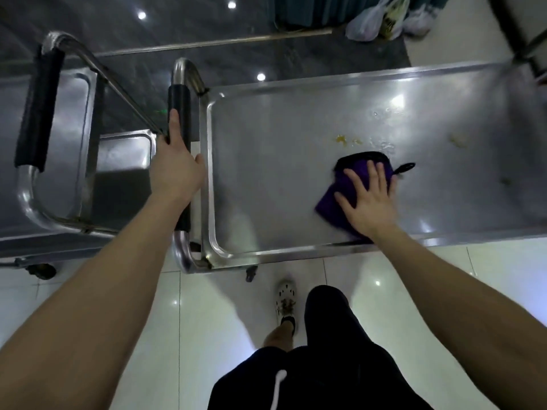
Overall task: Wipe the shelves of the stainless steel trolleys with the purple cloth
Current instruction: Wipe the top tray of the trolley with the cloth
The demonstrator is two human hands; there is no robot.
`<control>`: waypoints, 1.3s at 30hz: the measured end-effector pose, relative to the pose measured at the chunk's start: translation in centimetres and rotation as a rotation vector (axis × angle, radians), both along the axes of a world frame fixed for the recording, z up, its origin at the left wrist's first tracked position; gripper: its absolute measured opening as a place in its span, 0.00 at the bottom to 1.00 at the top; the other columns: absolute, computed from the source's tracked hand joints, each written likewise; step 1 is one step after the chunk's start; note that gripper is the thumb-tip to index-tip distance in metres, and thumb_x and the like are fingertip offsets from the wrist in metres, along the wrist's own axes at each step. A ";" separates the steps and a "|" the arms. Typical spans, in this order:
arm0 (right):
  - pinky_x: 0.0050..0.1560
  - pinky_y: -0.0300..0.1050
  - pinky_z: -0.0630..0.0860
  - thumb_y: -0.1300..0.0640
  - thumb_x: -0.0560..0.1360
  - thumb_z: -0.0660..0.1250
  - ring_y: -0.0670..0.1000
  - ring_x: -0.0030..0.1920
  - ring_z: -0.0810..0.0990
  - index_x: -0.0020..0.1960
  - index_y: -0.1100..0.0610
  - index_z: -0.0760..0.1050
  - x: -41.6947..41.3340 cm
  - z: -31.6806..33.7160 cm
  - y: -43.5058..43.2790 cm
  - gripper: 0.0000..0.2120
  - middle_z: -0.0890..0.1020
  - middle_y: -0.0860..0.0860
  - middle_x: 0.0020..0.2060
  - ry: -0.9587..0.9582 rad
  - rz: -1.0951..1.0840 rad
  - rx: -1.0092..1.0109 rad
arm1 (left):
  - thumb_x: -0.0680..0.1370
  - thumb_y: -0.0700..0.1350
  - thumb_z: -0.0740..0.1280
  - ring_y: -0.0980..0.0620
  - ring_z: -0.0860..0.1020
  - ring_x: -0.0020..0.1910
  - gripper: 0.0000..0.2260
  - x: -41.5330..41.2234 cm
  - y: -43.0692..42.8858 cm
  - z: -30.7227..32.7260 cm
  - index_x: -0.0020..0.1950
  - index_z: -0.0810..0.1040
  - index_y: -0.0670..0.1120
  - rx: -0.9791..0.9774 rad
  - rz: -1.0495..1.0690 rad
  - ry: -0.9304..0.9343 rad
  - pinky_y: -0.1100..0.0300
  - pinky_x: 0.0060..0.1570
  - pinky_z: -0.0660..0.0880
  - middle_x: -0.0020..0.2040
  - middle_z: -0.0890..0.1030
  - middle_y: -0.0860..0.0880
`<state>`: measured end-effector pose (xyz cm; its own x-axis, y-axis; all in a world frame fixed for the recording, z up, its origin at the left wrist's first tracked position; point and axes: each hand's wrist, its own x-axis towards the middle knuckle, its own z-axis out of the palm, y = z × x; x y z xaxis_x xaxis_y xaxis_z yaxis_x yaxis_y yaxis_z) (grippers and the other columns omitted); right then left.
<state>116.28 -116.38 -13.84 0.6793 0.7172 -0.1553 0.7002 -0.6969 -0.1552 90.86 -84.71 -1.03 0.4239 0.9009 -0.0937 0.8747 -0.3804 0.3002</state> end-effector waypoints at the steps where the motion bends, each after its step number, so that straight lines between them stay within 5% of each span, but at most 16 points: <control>1: 0.83 0.70 0.40 0.27 0.82 0.50 0.61 0.87 0.41 0.85 0.39 0.55 0.6 0.2 -0.1 0.35 0.47 0.59 0.87 0.011 -0.046 -0.035 | 0.81 0.49 0.70 0.30 0.69 0.74 0.43 0.4 -0.3 0.2 0.89 0.47 0.52 0.115 -0.033 0.106 0.34 0.74 0.69 0.79 0.64 0.33; 4: 0.81 0.73 0.36 0.26 0.80 0.50 0.63 0.86 0.36 0.86 0.40 0.51 0.4 0.6 1.3 0.39 0.42 0.61 0.87 0.057 -0.078 -0.085 | 0.76 0.52 0.77 0.34 0.67 0.76 0.42 3.4 -2.4 1.0 0.85 0.60 0.45 0.343 -0.297 0.253 0.37 0.76 0.64 0.78 0.67 0.35; 8: 0.81 0.73 0.35 0.24 0.80 0.50 0.63 0.86 0.35 0.87 0.41 0.52 0.1 0.9 1.7 0.40 0.41 0.61 0.87 0.062 -0.080 -0.040 | 0.66 0.61 0.85 0.37 0.66 0.78 0.55 11.5 -7.0 0.6 0.84 0.62 0.43 -0.082 -0.477 0.315 0.41 0.77 0.67 0.80 0.66 0.39; 15: 0.82 0.73 0.42 0.27 0.82 0.53 0.64 0.87 0.40 0.85 0.42 0.59 0.3 -0.7 0.8 0.37 0.46 0.62 0.87 -0.008 -0.023 0.137 | 0.62 0.55 0.89 0.34 0.54 0.85 0.69 21.9 -9.9 -3.3 0.89 0.45 0.49 -0.337 -0.403 0.488 0.36 0.81 0.63 0.86 0.52 0.36; 21: 0.83 0.71 0.46 0.28 0.82 0.56 0.60 0.87 0.43 0.84 0.40 0.63 9.0 -2.2 -0.3 0.34 0.51 0.59 0.87 -0.016 0.159 0.198 | 0.57 0.56 0.91 0.35 0.58 0.84 0.70 22.3 -9.5 -4.3 0.89 0.51 0.51 -0.304 -0.348 0.485 0.38 0.80 0.65 0.87 0.53 0.40; 29: 0.81 0.73 0.38 0.25 0.78 0.48 0.65 0.86 0.44 0.85 0.40 0.59 27.5 -1.1 10.9 0.39 0.52 0.62 0.87 0.012 -0.160 0.054 | 0.55 0.58 0.90 0.41 0.57 0.85 0.70 22.6 -9.6 -4.5 0.89 0.52 0.53 -0.267 -0.320 0.450 0.45 0.81 0.63 0.89 0.53 0.47; 34: 0.81 0.74 0.37 0.26 0.79 0.49 0.66 0.86 0.45 0.85 0.40 0.61 21.9 -0.7 18.6 0.37 0.53 0.61 0.87 -0.026 0.236 0.094 | 0.56 0.61 0.89 0.50 0.51 0.87 0.72 22.5 -9.4 -4.5 0.89 0.48 0.53 -0.263 -0.265 0.454 0.44 0.79 0.65 0.89 0.47 0.56; 39: 0.82 0.73 0.43 0.29 0.82 0.55 0.64 0.86 0.49 0.83 0.42 0.66 15.5 -1.0 11.6 0.33 0.58 0.59 0.86 0.022 0.684 0.162 | 0.56 0.60 0.89 0.51 0.51 0.87 0.73 22.5 -9.6 -4.0 0.89 0.48 0.51 -0.276 -0.259 0.451 0.47 0.80 0.64 0.89 0.48 0.56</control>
